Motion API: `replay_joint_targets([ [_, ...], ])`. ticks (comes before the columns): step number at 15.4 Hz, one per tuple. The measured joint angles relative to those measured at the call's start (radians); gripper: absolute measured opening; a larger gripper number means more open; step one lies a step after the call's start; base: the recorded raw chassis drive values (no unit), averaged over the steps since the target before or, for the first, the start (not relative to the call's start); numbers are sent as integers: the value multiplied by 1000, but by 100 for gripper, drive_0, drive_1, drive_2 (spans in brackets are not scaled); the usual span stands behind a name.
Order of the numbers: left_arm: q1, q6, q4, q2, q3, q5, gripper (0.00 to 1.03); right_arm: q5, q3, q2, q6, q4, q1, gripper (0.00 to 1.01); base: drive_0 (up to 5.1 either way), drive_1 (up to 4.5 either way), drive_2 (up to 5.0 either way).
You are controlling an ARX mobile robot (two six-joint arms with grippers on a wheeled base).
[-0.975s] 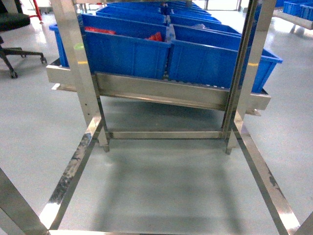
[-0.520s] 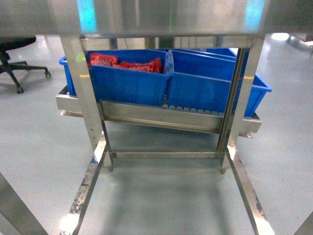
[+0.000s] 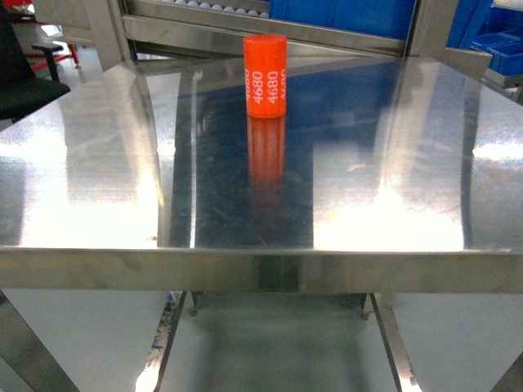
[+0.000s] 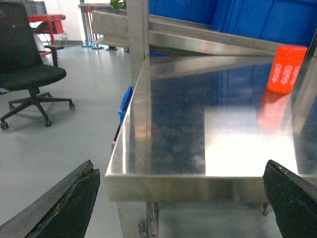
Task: Pick capacitor and pack into box
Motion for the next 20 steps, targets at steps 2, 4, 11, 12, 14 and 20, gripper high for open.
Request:
replay_joint_targets([
  [2, 0, 0, 0, 0, 0, -1, 98, 0, 0, 0, -2, 0, 0, 98, 0, 0, 0],
  [4, 0, 0, 0, 0, 0, 0, 98, 0, 0, 0, 0, 0, 0, 98, 0, 0, 0],
  [11, 0, 0, 4, 0, 0, -1, 98, 0, 0, 0, -1, 4, 0, 98, 0, 0, 0],
  [12, 0, 0, -2, 0, 0, -2, 98, 0, 0, 0, 0, -2, 0, 98, 0, 0, 0],
  [14, 0, 0, 1, 0, 0, 0, 98, 0, 0, 0, -1, 0, 0, 98, 0, 0, 0],
  [20, 0, 0, 1, 0, 0, 0, 98, 0, 0, 0, -1, 0, 0, 98, 0, 0, 0],
])
